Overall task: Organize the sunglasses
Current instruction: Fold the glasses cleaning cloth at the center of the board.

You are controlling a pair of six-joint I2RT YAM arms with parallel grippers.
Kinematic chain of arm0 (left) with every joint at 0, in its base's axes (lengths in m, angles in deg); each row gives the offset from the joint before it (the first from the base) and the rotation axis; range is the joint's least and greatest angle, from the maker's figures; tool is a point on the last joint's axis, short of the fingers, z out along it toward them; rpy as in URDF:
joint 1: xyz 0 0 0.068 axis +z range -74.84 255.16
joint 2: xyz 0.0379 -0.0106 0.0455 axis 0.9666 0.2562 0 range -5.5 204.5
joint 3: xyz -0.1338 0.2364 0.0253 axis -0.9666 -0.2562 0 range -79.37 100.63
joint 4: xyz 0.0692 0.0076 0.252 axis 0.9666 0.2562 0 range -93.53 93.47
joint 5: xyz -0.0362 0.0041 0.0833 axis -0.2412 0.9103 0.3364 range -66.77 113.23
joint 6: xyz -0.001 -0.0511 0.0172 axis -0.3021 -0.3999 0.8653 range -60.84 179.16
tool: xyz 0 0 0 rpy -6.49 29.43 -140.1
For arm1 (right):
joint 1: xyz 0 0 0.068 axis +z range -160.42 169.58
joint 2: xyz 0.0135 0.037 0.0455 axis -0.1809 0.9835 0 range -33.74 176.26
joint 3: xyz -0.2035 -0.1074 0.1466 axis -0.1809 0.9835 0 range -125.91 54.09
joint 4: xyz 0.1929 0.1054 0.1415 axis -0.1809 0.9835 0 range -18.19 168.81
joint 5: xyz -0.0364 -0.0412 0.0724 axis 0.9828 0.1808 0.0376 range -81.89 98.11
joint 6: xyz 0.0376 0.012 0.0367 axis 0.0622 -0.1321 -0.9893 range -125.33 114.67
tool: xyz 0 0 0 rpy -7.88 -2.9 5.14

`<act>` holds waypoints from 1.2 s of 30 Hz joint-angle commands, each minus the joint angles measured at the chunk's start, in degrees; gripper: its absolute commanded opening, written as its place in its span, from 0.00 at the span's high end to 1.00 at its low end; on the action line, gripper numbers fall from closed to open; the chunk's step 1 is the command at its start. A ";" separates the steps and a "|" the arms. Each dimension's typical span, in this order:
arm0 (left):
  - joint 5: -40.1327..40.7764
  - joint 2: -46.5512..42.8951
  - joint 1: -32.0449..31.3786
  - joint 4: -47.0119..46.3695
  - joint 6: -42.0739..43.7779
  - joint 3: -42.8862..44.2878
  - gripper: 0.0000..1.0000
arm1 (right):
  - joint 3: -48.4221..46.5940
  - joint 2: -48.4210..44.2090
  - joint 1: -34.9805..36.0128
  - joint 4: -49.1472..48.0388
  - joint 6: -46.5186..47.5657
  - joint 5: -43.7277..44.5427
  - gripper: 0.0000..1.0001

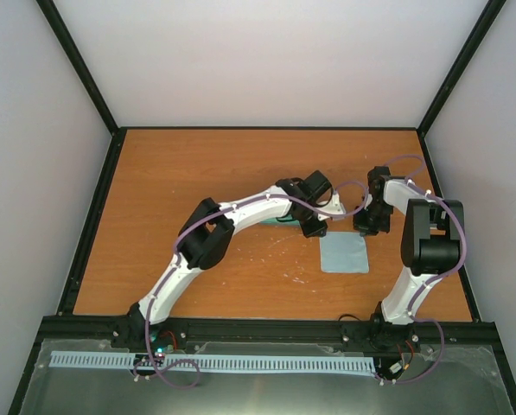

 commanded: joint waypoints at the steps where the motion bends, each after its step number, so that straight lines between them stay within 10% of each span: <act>1: 0.94 2.08 -1.56 -1.20 -0.34 0.73 0.73 | 1.15 -0.25 -0.29 0.54 -0.48 1.44 0.97; 36: 5.34 3.39 -1.32 -2.78 -1.66 2.85 0.71 | 2.61 -1.31 -0.56 0.59 -0.29 1.10 0.97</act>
